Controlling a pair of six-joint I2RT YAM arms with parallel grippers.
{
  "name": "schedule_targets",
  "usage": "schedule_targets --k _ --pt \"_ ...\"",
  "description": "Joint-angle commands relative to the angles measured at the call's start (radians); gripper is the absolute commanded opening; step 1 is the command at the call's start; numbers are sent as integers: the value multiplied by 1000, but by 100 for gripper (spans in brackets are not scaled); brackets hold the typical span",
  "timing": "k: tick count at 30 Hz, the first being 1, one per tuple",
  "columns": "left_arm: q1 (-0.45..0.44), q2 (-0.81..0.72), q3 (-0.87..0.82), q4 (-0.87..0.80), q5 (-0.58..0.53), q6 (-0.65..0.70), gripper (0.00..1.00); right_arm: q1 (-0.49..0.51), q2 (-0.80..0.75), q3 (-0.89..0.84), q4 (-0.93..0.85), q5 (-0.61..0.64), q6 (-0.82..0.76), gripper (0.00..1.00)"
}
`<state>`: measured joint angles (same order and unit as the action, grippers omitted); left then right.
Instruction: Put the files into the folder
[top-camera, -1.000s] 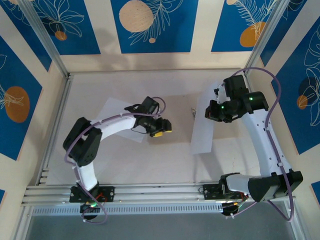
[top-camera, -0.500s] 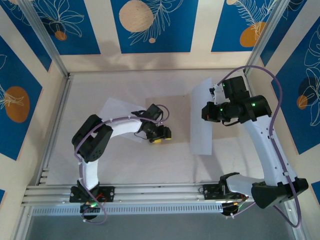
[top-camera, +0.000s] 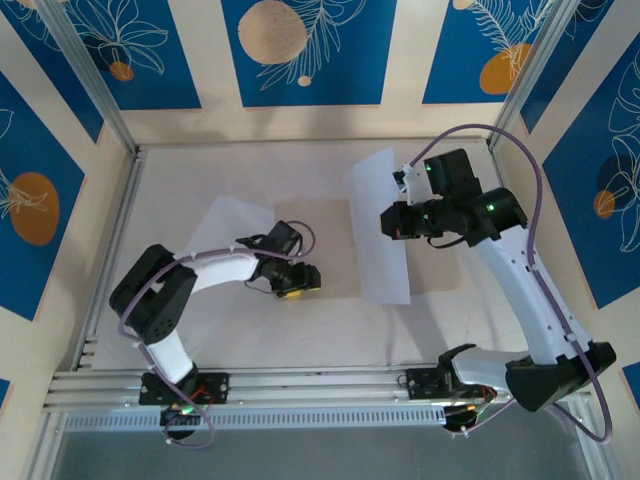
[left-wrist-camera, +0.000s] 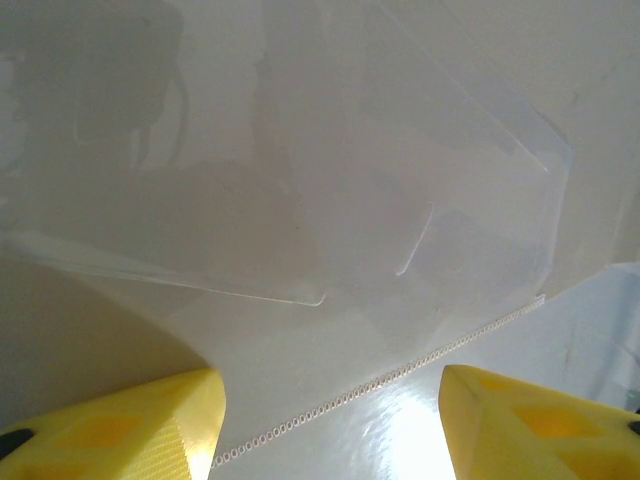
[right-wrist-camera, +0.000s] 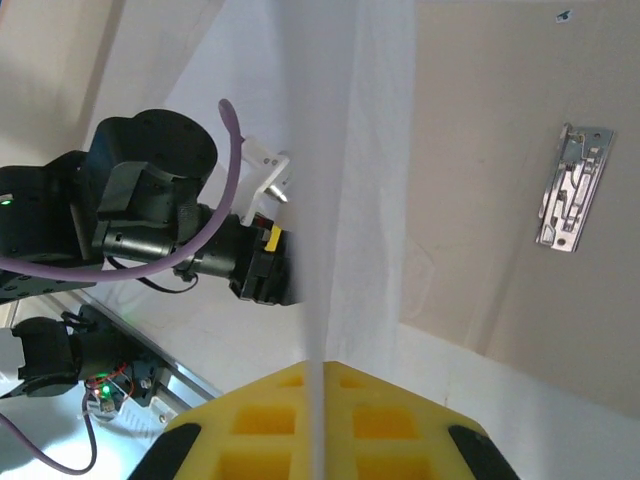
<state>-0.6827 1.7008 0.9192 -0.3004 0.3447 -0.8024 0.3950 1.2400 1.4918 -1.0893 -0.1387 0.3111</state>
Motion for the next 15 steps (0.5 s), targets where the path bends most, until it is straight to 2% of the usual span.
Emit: schedule_targets --k 1,15 --pt "33 -45 -61 -109 -58 2 61 38 44 12 53 -33 -9 0" --pt "101 -252 -191 -151 8 3 62 196 178 136 160 -110 -15 0"
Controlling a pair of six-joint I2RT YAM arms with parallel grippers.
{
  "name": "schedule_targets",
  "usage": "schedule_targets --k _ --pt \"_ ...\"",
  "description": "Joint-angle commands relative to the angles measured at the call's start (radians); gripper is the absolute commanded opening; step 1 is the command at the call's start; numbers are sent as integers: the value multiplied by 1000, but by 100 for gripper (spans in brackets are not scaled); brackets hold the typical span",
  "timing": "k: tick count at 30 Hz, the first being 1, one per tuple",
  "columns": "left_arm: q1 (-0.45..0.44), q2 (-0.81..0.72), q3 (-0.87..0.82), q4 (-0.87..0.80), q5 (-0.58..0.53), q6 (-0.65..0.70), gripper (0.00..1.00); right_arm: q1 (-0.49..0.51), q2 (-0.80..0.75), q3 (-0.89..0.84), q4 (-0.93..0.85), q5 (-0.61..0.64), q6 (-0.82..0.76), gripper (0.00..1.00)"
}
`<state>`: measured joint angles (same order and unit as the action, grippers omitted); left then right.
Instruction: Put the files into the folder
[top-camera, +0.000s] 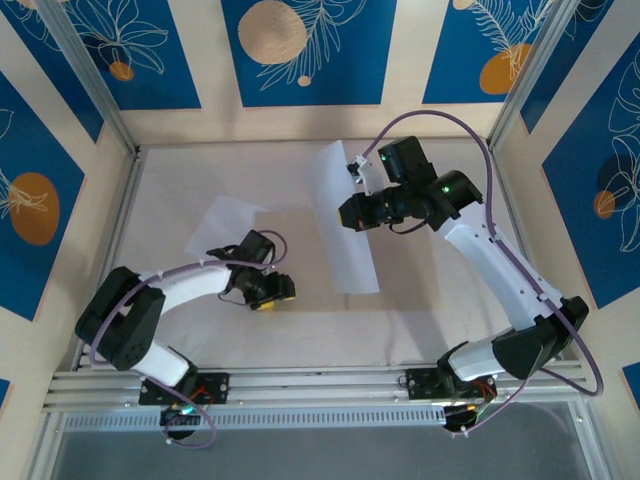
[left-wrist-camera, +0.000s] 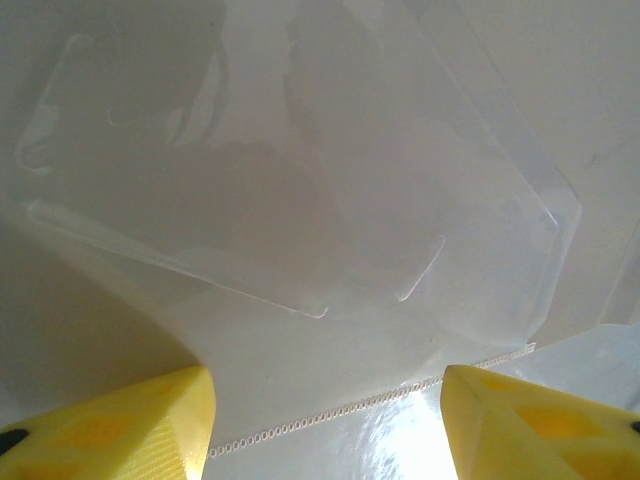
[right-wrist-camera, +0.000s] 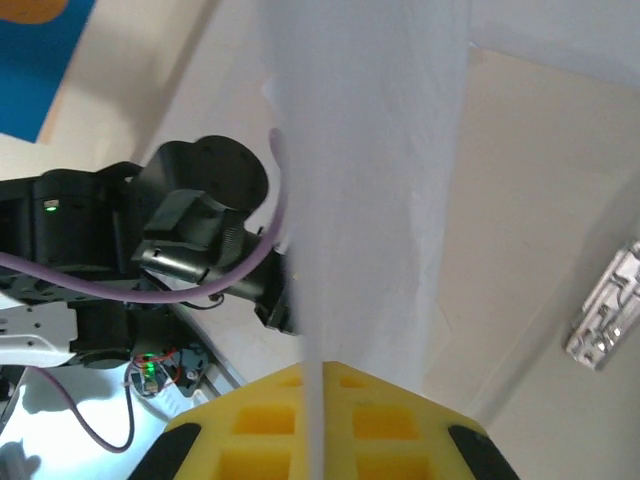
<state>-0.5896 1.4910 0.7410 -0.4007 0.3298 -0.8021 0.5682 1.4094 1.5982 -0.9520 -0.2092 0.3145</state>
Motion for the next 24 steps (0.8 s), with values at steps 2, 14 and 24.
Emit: schedule_targets --k 2,14,24 --pt "14 -76 -7 -67 31 0 62 31 17 19 25 -31 -36 0" --pt "62 -252 -7 -193 -127 39 85 59 229 40 44 242 -167 0" --pt "93 -350 -126 -177 -183 34 92 52 289 -32 192 394 -292 0"
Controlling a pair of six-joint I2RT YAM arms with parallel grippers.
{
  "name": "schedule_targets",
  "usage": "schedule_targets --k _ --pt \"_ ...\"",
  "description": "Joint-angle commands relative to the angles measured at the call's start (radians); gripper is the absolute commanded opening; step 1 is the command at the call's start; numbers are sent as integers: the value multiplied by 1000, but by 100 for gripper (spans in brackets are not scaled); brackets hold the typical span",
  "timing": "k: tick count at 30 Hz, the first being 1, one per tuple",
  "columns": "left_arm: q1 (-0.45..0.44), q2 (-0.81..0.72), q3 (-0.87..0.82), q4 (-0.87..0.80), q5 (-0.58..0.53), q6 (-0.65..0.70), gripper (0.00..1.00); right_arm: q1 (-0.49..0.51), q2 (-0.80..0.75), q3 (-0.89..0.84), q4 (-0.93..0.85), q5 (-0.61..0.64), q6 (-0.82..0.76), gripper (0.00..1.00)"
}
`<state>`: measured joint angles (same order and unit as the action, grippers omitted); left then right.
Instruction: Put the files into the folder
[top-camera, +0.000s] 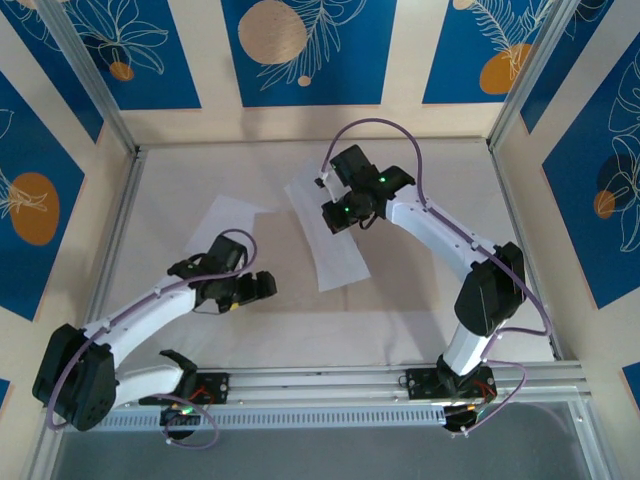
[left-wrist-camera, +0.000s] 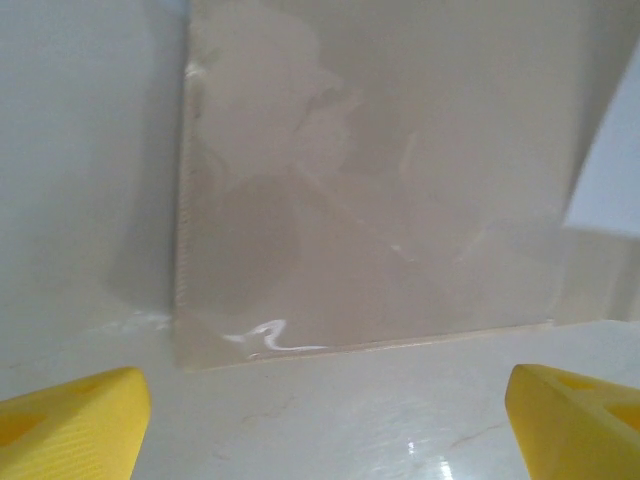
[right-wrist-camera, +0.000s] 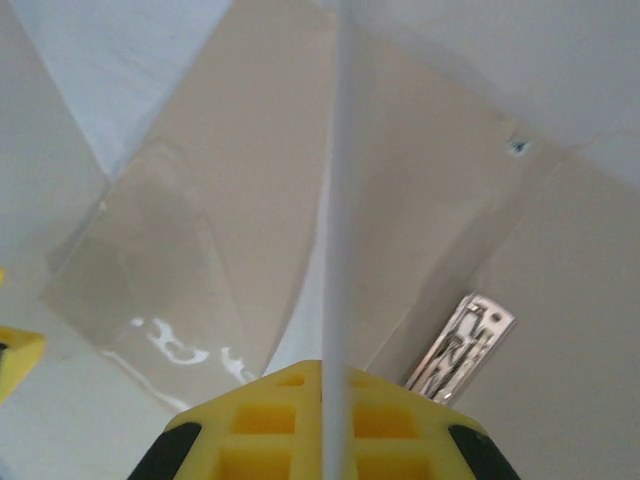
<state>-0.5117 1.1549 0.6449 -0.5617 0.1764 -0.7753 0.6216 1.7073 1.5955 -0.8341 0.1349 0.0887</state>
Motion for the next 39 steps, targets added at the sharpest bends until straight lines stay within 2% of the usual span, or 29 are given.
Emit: schedule_targets --k 1,7,17,39 --pt "16 -15 -36 -12 -31 5 92 -2 -13 -42 94 50 -82 0" --pt "18 -22 -54 3 -25 -3 93 -2 -34 -105 185 30 -135 0" --pt "21 -22 -71 12 -23 -5 93 -45 -120 -258 361 -136 -146 0" --pt "27 -11 -91 29 -2 -14 95 -119 -253 -340 376 -317 -214 0"
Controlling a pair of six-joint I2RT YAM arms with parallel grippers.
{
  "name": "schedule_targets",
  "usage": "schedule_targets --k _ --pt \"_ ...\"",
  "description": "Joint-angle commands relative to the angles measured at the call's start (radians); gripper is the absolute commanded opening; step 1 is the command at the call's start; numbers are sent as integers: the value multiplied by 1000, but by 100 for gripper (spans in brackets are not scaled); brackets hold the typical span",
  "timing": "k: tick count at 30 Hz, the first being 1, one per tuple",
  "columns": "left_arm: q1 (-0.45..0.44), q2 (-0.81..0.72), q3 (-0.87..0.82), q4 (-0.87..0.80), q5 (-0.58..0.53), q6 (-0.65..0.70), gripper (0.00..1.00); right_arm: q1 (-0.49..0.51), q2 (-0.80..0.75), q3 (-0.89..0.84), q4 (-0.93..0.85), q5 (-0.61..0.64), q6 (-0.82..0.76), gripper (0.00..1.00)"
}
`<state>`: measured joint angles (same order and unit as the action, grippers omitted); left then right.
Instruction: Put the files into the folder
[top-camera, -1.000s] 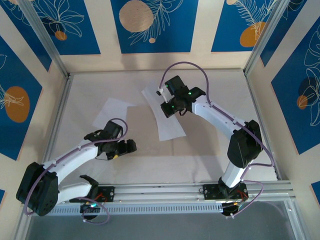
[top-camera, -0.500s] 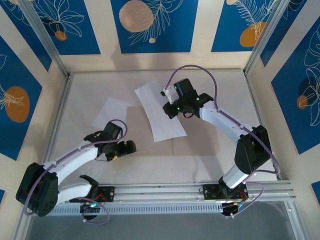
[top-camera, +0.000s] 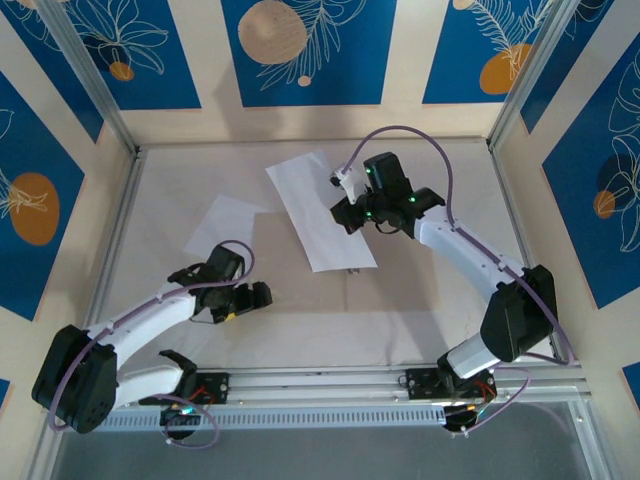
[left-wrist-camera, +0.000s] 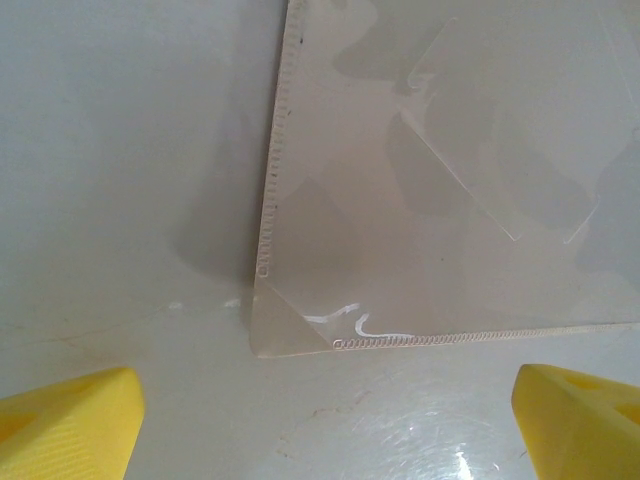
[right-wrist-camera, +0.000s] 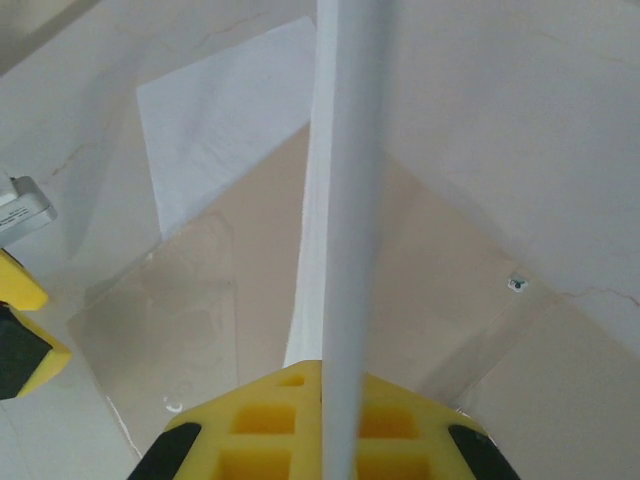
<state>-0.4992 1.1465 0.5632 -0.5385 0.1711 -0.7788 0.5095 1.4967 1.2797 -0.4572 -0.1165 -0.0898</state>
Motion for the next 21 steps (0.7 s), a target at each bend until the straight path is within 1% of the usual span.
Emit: schedule_targets --k 1,10,21 --pt "14 -2 -9 7 5 -11 95 -10 -49 -32 -1 -75 -37 0" --pt "14 15 -13 19 21 -17 95 -35 -96 -96 3 -158 -44 0" --pt "14 18 -29 33 34 -27 97 -43 -118 -172 59 -197 -7 0"
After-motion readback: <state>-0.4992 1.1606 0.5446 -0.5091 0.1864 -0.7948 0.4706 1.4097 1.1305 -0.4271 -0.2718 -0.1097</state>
